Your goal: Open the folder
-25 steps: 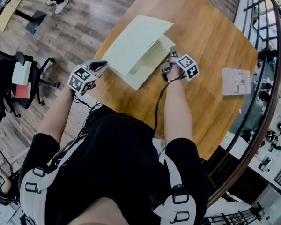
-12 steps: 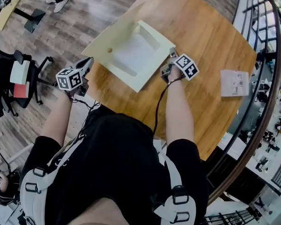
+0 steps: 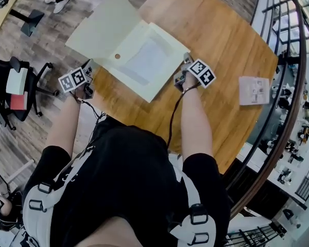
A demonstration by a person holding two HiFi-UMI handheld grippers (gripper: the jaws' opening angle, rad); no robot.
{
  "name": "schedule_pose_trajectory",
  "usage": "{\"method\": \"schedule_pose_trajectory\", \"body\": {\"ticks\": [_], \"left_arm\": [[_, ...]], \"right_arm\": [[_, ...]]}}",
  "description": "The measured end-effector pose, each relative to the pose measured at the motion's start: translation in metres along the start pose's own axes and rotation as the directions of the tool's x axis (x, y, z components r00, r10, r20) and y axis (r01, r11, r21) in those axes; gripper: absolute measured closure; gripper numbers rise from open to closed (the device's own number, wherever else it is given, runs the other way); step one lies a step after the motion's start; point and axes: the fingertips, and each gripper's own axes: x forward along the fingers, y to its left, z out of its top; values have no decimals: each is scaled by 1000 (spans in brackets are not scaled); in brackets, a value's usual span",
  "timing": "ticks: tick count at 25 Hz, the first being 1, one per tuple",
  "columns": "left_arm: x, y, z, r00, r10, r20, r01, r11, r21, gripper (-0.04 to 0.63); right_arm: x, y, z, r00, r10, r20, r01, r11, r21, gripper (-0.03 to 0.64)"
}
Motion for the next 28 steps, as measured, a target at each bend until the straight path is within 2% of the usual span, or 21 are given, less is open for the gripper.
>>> {"method": "schedule_pose_trajectory", "body": {"ticks": [5, 14, 17, 19, 21, 25, 27, 28], "left_arm": [[12, 19, -2, 999, 28, -16, -29, 998, -50, 595], [27, 37, -13, 994, 74, -83, -78, 996, -44, 587], [24, 34, -10, 992, 92, -91, -95, 995, -26, 580], [19, 28, -8, 994, 80, -81, -80, 997, -3, 580], [12, 18, -7, 996, 58, -63, -57, 998, 18, 580], [-9, -5, 6, 999, 51, 11, -51, 993, 102, 580], [-28, -11, 17, 991, 102, 90, -116, 979, 169, 580], [-41, -12, 24, 979, 141, 147, -170, 964, 205, 580]], "right_arm": [[-2, 1, 0, 999, -42, -2, 42, 998, -38, 541], [-2, -1, 1, 993, -116, -4, 115, 987, -112, 541], [-2, -2, 2, 994, -108, -4, 107, 992, -68, 538], [-8, -7, 4, 994, -108, 20, 108, 994, -5, 513], [-21, -7, 8, 992, -107, 61, 107, 994, 12, 513], [-52, 25, 17, 988, -51, 149, 72, 987, -143, 514], [-69, 53, 22, 981, 1, 194, 52, 963, -264, 514], [-80, 70, 23, 976, 33, 217, 42, 942, -332, 515]]}}
